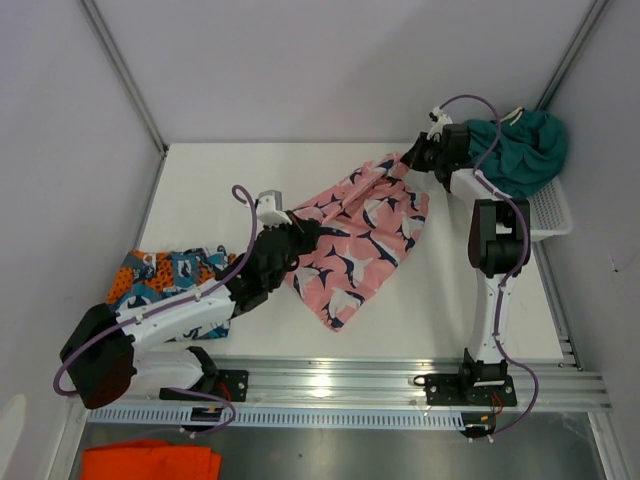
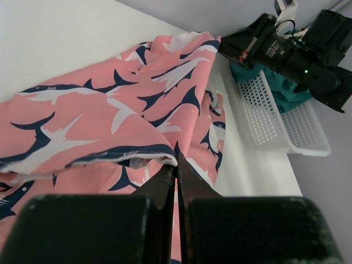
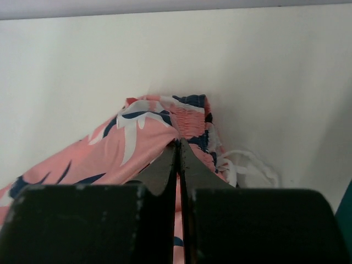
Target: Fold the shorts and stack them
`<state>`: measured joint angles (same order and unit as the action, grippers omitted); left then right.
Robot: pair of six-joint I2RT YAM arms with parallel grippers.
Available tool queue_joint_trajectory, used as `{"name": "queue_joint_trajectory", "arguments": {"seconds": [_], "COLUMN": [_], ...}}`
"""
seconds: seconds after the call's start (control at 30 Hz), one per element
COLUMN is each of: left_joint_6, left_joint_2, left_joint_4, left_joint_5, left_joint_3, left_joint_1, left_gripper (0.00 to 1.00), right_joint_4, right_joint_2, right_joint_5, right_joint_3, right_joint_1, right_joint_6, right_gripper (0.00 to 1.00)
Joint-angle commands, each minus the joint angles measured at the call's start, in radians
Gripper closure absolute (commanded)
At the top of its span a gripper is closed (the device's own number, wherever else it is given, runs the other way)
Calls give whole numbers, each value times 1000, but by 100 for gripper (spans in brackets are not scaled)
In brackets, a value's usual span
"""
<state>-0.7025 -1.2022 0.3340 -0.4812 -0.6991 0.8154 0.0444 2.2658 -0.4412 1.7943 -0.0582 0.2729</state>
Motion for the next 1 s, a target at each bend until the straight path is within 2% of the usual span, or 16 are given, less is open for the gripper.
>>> {"name": "queue_joint_trajectory", "arguments": {"seconds": [0.0, 0.2, 0.3, 0.47, 0.67, 0.87, 0.97], "left_joint_6": [40, 44, 38, 11, -22, -32, -60], "left_joint_2": [6, 15, 12, 3, -11, -62, -83], "left_joint_4": [60, 46, 30, 7, -23, -49, -44], "left_joint_5": [-77, -96, -121, -126, -94, -106, -92], "left_joint_3": [4, 16, 20, 36, 49, 32, 39], "left_joint_1": [53, 140, 192, 246, 277, 343, 369], "left_gripper": [100, 100, 100, 100, 100, 100, 100], "right_joint_4": [123, 276, 371, 667, 683, 804, 842], "right_joint_2": [-94, -189, -219, -256, -230, -252, -270], "right_joint_5": [125, 251, 233, 193, 128, 85, 64], "right_joint_3": [-70, -240, -314, -456, -421, -521, -581], "right_joint_1": [-18, -38, -26, -22, 12, 38, 49], "right_joint_6": [-132, -268, -308, -406, -432, -556, -546], "right_gripper": [100, 100, 100, 100, 100, 100, 100]}}
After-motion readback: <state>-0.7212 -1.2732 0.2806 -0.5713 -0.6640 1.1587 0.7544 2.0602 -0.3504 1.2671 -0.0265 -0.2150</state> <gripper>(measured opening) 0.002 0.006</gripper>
